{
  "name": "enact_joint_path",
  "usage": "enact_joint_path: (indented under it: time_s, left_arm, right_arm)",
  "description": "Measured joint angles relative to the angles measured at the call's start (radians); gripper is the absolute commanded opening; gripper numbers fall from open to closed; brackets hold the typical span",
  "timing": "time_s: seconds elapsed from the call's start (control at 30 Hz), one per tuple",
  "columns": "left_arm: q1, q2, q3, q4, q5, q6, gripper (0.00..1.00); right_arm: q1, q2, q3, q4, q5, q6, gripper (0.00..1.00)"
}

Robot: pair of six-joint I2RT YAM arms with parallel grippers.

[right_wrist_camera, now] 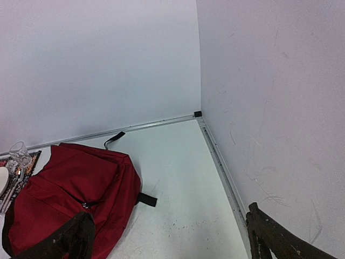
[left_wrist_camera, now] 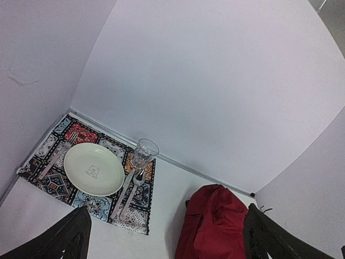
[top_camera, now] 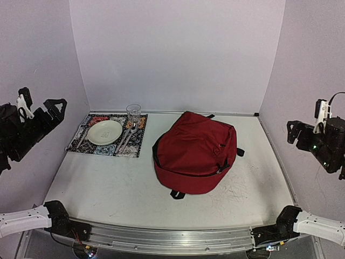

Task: Pack the student bag
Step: Reset both arms

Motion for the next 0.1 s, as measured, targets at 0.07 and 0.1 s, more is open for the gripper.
enact_joint_path:
  time_s: [0.07, 0.1]
  left_arm:
    - [0.000, 0.012, -0.006, -0.005, 0.003, 0.002, 1.00]
    - [0.000, 0.016, -0.010, -0.006, 0.006, 0.003, 1.00]
  right_arm:
    - [0.000, 0.000, -0.002, -0.001, 0.006, -0.001, 0.98]
    - [0.000, 0.000, -0.003, -0.001, 0.009, -0.001, 0.98]
